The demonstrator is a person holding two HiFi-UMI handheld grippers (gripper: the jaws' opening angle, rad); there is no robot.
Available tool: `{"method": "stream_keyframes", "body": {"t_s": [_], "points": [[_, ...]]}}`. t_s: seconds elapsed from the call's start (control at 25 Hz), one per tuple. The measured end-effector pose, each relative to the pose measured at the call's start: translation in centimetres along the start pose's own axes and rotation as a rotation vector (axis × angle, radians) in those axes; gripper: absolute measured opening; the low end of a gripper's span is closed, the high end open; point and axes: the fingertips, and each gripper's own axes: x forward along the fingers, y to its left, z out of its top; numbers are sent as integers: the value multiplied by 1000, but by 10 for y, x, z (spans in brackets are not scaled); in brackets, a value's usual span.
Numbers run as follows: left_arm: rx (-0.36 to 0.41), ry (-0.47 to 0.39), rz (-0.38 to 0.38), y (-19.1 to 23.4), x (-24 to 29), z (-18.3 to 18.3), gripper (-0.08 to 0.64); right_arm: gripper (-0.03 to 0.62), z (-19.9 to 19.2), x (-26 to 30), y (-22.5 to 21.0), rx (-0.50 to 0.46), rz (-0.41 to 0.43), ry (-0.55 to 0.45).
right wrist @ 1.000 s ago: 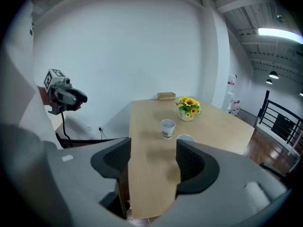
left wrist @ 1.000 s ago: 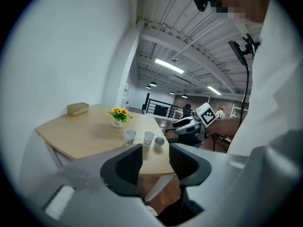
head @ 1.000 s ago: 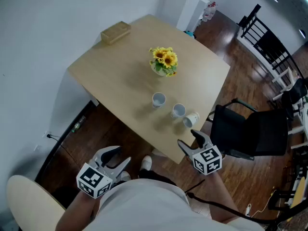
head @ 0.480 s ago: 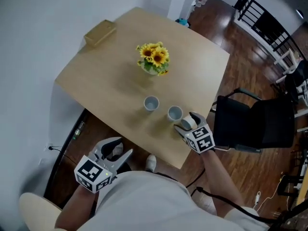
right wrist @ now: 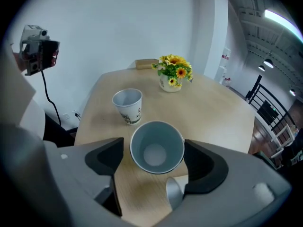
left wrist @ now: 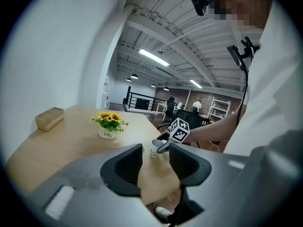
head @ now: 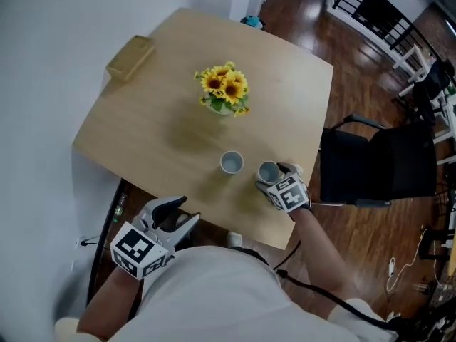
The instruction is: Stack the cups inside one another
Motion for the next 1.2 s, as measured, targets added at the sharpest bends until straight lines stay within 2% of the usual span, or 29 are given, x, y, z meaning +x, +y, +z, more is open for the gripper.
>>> {"method": "stream_keyframes", "body": {"t_s": [0.08, 0.16, 0.4, 0.8, 0.96, 1.2], "points": [[-1, 7, -14, 10, -2, -1, 189, 394, 1, 1, -2, 11, -30, 10], [-2, 9, -29, 17, -4, -1, 189, 359, 4, -1, -4, 23, -53, 10], [17, 5, -80, 33, -6, 3, 189, 351, 26, -27, -4, 43, -91, -18], [35, -11, -173, 55, -9, 6, 189, 348, 104, -81, 18, 55, -129, -153], [41, -15, -186, 69, -17, 5, 189, 348, 129, -75, 36, 46, -130, -177], [33, -11, -190, 89, -33, -2, 189, 348, 145, -50, 55, 32, -124, -166]]}}
